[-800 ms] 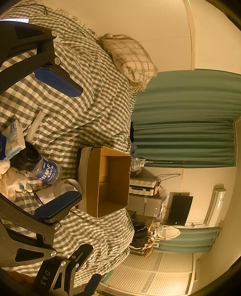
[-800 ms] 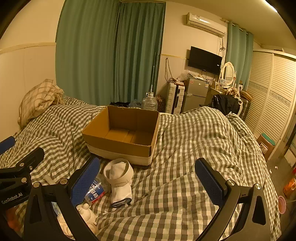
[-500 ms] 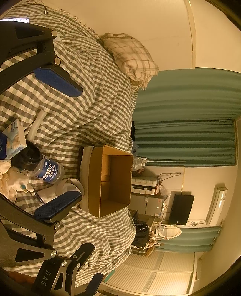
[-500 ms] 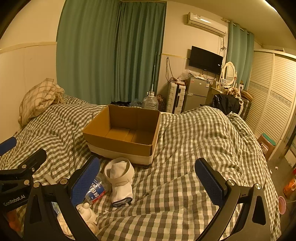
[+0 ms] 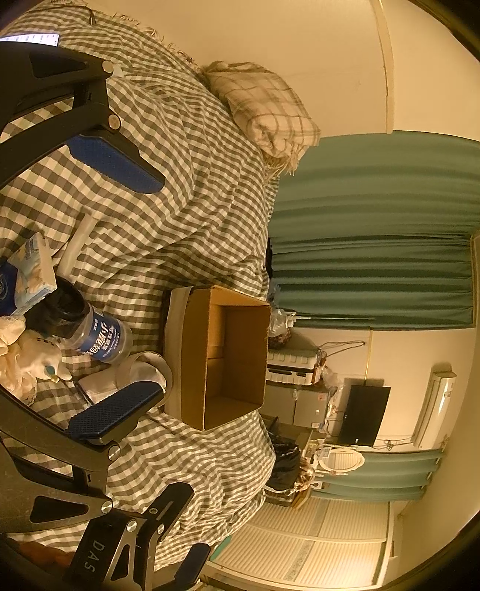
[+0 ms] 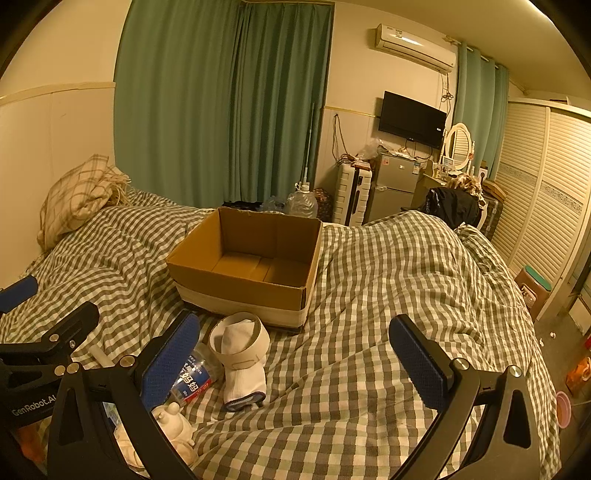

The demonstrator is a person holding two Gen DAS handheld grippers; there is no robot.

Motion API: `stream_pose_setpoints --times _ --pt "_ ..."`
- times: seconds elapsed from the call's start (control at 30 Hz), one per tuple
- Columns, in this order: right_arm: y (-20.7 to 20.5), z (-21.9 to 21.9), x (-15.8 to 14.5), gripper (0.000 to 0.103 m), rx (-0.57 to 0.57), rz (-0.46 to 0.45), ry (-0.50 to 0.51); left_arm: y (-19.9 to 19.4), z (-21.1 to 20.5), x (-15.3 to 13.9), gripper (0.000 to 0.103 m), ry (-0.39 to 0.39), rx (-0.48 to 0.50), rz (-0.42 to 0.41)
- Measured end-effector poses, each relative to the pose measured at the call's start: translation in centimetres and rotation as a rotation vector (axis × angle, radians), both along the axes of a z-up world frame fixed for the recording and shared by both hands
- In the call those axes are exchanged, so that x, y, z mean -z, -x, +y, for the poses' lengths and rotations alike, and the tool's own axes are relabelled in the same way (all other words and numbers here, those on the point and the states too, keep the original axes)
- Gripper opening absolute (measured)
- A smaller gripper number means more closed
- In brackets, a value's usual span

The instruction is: Organize objects

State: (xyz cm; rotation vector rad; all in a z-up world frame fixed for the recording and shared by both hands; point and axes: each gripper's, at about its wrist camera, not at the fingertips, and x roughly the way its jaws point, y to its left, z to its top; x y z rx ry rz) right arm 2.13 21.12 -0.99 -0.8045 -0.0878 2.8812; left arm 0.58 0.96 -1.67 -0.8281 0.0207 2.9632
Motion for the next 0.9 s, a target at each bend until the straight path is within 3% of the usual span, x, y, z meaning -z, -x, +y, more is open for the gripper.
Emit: stream_pose_setpoints --times 0.57,0.9 --pt "-1.8 -0.1 -1.2 0.103 -0.036 0.01 0.027 -1.7 -0.5 -1.0 0.103 0.003 0.019 -0.023" --pt "-2.7 -0.7 1.1 0.103 -0.065 -0.078 -0.014 -2.7 -3.3 3.7 0.102 0.064 -0.019 -0.173"
